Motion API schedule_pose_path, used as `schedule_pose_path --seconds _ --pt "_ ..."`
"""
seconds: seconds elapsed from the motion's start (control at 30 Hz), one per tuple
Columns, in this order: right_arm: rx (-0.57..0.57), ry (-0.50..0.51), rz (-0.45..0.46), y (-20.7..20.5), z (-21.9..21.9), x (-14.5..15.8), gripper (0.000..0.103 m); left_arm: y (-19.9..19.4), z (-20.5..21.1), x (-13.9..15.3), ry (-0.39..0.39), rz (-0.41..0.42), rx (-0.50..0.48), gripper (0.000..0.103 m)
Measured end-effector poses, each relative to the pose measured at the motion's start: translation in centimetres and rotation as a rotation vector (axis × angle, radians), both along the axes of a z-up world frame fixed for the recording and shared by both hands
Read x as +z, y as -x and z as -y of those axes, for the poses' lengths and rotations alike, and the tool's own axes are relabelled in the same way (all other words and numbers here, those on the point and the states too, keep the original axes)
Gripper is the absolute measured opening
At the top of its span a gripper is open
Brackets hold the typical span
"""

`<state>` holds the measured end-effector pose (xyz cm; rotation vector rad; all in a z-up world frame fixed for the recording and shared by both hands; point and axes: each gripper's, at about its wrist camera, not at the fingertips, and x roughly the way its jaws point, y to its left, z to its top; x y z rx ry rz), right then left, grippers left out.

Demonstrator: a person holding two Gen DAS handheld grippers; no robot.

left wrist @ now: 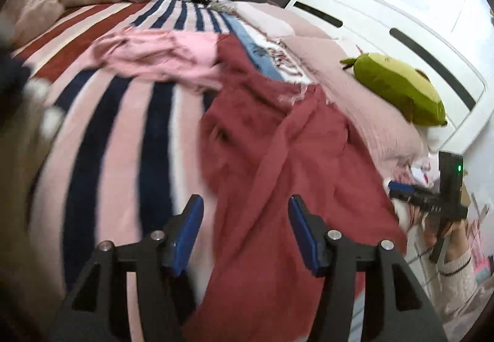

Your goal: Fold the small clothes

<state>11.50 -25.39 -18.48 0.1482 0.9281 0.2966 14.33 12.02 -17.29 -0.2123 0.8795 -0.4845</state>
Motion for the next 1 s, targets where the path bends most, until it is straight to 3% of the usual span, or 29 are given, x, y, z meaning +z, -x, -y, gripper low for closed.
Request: schedule_pose_path --seconds 0.1,0.2,0.27,0.33,0.47,0.63,0.7,0.8,0.87,1.0 --pt "-0.017 -0.027 -0.014 1.5 0.4 -0.6 0.064 2.9 -0.9 -1.0 -0.016 -0.006 0.007 0.051" --pt "-0.035 -0.047 -0.004 2.3 0.3 -0.8 0.064 4.4 -0.5 -2.1 -0.039 -0.022 0.0 0.039" --pt "-0.041 -0.078 0.004 2.7 0.2 -0.6 0.063 5.2 0.1 -2.6 -0.089 -0.013 0.014 0.018" --pt "-0.037 -0.111 0.01 2.8 -0.1 -0.4 0.063 6.1 0.1 -2.3 -0.103 0.008 0.036 0.006" --pt "-0.019 -0.095 0.022 3.2 -0.9 0.0 0.063 7.6 0.5 0.0 -0.09 0.083 0.045 0.004" --pt "-0.006 -0.098 0.032 3.7 -1.2 0.2 0.063 8.6 2.7 2.1 -0.12 0.15 0.008 0.004" --pt "-0.004 -0.106 0.035 3.8 -1.2 0.2 0.063 8.4 3.7 2.0 -0.094 0.145 -0.027 0.005" --pt "-0.001 -0.119 0.039 4.1 -1.5 0.2 0.063 7.5 4.9 0.2 -0.139 0.07 -0.031 0.009" --pt "0.005 -0.117 0.04 4.3 -1.6 0.2 0.063 7.2 4.9 -1.2 -0.155 0.011 -0.035 0.028" --pt "0.007 -0.105 0.044 4.7 -1.3 0.3 0.063 8.6 3.7 -1.1 -0.142 0.022 -0.068 0.046"
